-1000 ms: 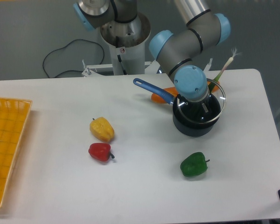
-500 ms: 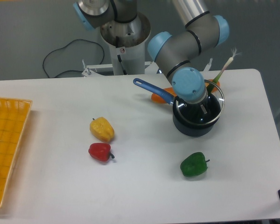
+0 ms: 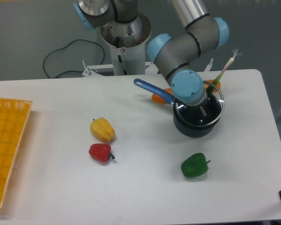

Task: Close the pot lid
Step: 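Lower the glass lid onto the black pot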

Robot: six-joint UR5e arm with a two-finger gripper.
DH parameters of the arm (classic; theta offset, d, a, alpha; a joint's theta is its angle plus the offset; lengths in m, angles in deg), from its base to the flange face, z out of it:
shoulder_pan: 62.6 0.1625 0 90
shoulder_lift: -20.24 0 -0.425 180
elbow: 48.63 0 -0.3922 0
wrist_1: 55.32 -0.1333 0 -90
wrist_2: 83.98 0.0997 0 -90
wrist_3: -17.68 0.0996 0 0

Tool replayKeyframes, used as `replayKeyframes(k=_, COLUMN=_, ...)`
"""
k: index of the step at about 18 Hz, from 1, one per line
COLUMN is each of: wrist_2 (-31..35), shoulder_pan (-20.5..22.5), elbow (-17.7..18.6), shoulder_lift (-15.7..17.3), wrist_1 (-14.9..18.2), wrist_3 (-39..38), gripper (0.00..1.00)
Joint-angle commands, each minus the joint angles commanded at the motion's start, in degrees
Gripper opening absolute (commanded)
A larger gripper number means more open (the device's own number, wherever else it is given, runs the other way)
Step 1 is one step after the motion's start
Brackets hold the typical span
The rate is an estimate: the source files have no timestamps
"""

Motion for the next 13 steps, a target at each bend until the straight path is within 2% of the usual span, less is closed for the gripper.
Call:
replayKeyframes(k=7, wrist_2=0.09, shoulder_pan=-0.35, elbow=-0.09, shoulder_lift=0.0, wrist_1=0.09, wrist_3=-0.53, gripper=0.58)
replayKeyframes(k=8, wrist_2=0.0, shoulder_pan=-0.44, elbow=-0.09, shoulder_lift=0.0, wrist_1=0.09, wrist_3=-0.53, gripper=0.6)
replayKeyframes(k=9, wrist_2=0.0, shoulder_pan=-0.44, elbow=-0.17, shoulder_lift=0.0, wrist_1=0.09, wrist_3=-0.44, gripper=0.67)
replayKeyframes(k=13, wrist_2=0.09, shoulder_pan=-0.44, elbow=-0.53, shoulder_lift=-0.09, wrist_1=0.09, wrist_3=-0.44, gripper=0.71)
